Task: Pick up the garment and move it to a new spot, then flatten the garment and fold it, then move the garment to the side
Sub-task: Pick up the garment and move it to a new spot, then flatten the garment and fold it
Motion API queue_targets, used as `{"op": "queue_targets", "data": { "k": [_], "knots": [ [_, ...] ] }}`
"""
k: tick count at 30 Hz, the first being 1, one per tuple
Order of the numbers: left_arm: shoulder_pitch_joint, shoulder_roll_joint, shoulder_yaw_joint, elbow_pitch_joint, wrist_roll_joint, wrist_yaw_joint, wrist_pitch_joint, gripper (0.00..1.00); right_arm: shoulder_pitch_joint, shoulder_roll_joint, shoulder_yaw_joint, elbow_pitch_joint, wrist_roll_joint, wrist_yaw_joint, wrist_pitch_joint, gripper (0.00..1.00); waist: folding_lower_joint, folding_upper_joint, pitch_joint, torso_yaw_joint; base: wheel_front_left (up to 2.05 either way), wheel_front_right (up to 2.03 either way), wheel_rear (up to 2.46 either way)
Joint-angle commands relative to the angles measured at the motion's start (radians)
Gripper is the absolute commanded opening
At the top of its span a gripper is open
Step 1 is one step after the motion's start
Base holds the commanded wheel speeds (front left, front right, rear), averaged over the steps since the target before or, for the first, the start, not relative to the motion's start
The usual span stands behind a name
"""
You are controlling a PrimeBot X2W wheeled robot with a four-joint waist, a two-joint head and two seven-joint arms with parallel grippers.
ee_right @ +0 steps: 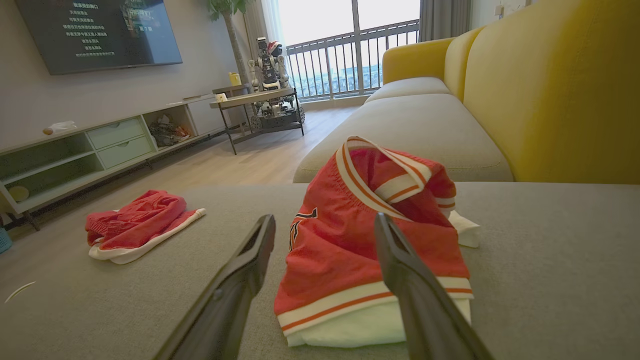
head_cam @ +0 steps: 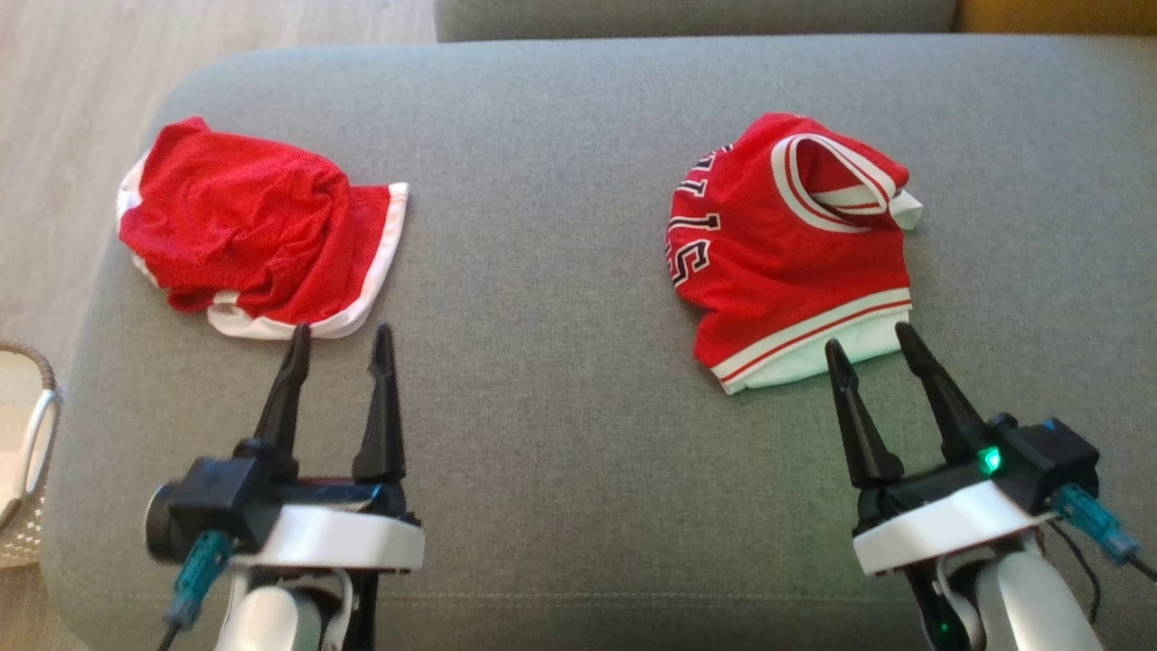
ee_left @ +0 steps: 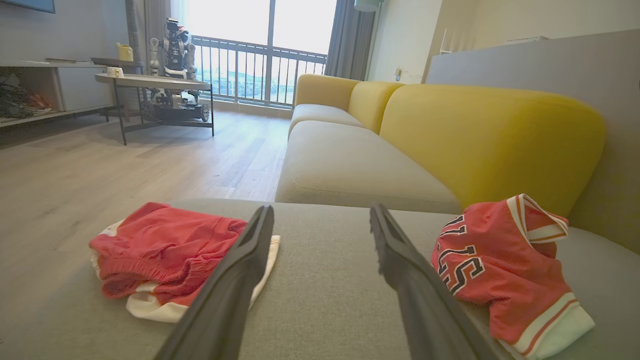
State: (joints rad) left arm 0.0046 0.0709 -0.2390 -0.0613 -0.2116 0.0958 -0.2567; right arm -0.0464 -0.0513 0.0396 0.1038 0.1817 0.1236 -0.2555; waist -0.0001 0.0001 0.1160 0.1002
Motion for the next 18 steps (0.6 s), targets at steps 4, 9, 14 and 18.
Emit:
{"op": "queue_targets", "data": {
  "k": [4,9,14,18],
  "knots": [
    [0.023,-0.012,0.068,-0.046,0.030,-0.011,-0.005,1.00,0.010,0.001,-0.002,-0.022,-0.005,0.007,-0.006,1.00,0.0001,-0.0001,-0.021,0.007,0.00,0.00,0.00],
    [0.037,-0.017,0.096,-0.049,0.057,-0.017,-0.005,1.00,0.018,0.001,-0.007,-0.014,0.002,0.007,-0.006,1.00,0.0001,-0.0001,-0.031,-0.001,0.00,0.00,0.00],
    [0.041,-0.019,0.116,-0.050,0.070,-0.025,-0.005,1.00,0.017,0.001,-0.006,-0.013,0.012,0.007,-0.006,1.00,0.0001,-0.0001,-0.036,-0.005,0.00,0.00,0.00],
    [0.046,-0.020,0.128,-0.045,0.075,-0.034,-0.005,1.00,0.015,0.001,-0.011,-0.012,0.022,0.007,-0.006,1.00,0.0001,-0.0001,-0.039,-0.008,0.00,0.00,0.00]
  ]
}}
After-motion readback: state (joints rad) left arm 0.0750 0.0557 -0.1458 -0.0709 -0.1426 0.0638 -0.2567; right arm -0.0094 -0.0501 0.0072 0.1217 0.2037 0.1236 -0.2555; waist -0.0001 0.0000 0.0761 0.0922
